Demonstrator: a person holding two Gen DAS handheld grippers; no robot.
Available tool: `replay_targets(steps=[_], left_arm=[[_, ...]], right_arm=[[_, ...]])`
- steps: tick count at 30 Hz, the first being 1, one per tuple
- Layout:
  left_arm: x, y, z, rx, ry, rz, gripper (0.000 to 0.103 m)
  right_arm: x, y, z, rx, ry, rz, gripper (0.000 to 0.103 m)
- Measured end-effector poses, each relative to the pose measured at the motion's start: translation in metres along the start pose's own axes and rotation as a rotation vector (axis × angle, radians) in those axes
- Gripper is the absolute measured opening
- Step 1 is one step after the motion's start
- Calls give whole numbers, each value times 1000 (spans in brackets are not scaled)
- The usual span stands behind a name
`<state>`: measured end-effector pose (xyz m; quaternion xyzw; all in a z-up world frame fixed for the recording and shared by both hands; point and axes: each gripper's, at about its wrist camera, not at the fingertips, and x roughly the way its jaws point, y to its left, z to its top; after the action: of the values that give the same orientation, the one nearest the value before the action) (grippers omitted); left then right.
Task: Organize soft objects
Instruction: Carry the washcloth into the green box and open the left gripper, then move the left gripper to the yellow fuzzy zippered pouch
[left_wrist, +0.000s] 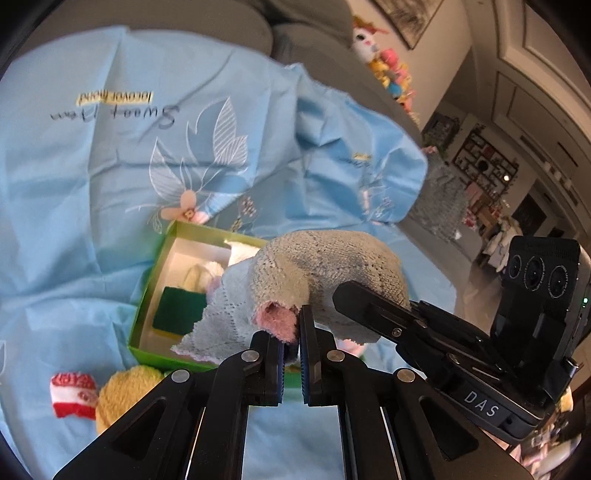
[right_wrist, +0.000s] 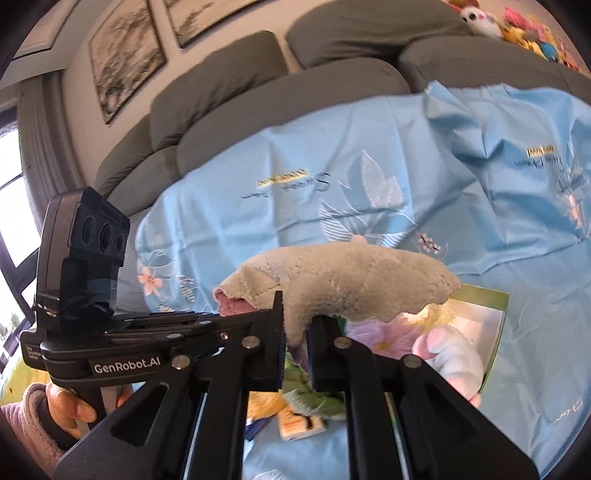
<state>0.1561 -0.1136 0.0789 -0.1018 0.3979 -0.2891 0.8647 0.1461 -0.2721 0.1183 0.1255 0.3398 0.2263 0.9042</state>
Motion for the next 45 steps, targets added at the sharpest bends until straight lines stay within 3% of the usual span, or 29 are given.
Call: replay_targets(steps=[13,16,17,18,19,20,21,23,26,31,38,45], left_arm=[[104,43,-9,-39,187,123,5],[115,54,-11,-64,220,147,5],[117,57,-11,-70,225,147,9],[117,60,-11,-77,225,141,13],[117,61,-11,-77,228,139,17],[117,63,-12,-80,232,141,33],[116,64,-12,-81,235,155,63],[113,66,-10,-81,222,221,88],[105,72,-11,-107,205,201,90],[94,67,-11,-81,189,244,90],[70,49,-9,-28,123,295,99],[47,24,-15,37,87,322,100]], right_arm=[[79,-74,-21,154,163,-125,16],[88,-86,-24,170,196,-175,40],[90,-88,-24,168,198,-190,53],[90,-89,-23,161,196,-198,62],[90,-89,-23,151,195,-210,63],[90,-89,-22,139,197,-220,62],[90,-89,-21,134,201,-224,62],[86,-87,-20,130,202,-235,62],[75,-86,-18,126,182,-252,66],[57,-81,-17,112,164,-282,73],[27,-73,-24,79,144,-377,102],[-4,-62,-38,72,136,-409,102]])
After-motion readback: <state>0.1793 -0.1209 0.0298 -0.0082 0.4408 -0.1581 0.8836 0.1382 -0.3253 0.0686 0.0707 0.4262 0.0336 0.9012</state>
